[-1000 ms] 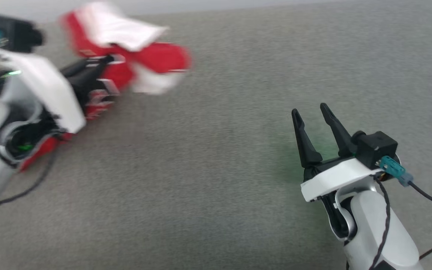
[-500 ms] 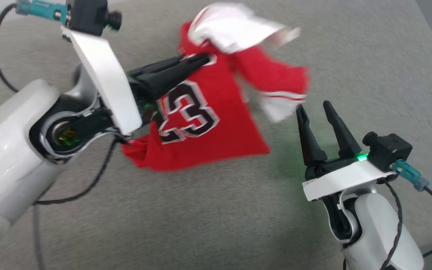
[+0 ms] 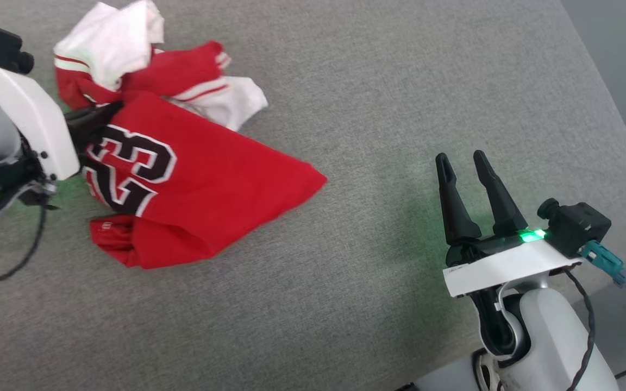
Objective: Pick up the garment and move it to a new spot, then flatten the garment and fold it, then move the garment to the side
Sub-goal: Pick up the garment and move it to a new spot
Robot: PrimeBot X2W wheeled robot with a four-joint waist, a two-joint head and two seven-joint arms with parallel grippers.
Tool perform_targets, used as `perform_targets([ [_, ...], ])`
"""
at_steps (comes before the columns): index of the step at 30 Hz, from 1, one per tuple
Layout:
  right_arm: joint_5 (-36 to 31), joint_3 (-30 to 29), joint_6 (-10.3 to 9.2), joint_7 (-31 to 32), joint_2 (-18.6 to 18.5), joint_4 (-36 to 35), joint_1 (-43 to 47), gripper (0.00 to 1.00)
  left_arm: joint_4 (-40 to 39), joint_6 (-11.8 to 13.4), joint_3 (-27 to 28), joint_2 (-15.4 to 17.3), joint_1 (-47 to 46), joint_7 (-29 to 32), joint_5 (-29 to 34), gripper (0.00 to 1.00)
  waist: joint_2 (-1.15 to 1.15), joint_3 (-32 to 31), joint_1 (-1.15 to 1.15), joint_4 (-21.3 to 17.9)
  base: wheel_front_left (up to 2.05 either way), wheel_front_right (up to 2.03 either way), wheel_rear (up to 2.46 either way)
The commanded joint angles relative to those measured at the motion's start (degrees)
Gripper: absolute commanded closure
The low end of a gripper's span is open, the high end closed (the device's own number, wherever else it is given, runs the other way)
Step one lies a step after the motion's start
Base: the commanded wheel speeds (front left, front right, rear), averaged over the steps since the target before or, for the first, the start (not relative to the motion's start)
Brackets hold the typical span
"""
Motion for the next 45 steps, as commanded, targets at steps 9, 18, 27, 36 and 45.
perform_targets([
  [9,0.48,0.29,-0.02,-0.28,0.04,-1.39,-0.86,0.00,-0.27,0.44,-9.15,2.42,-0.62,-0.20,11.55,1.00,0.00,1.24,0.00,-0.53,0.00,0.00,0.00],
  [18,-3.98,-0.90,-0.02,-0.29,0.02,0.05,-1.39,0.00,-4.42,0.16,-9.30,0.33,-2.01,-11.59,11.83,0.00,0.00,-3.10,0.00,4.38,0.00,0.00,0.00],
  [27,-11.37,-4.72,-0.02,-0.29,0.01,3.54,-0.94,0.00,-7.21,0.15,-8.39,-1.11,5.09,-30.17,8.34,0.00,0.00,-10.19,0.00,12.34,0.00,0.00,0.00],
  [36,-17.26,-8.55,-0.02,-0.29,0.01,5.96,1.98,0.00,-1.53,0.15,-1.82,-5.17,20.17,-34.65,5.51,0.00,0.00,-15.52,0.00,18.42,0.00,0.00,0.00],
  [45,-20.49,-12.49,-0.02,-0.28,0.00,5.89,6.50,0.00,-1.37,0.15,25.81,-12.22,41.29,-34.67,15.57,0.00,0.00,-19.52,0.00,22.65,0.00,0.00,0.00],
])
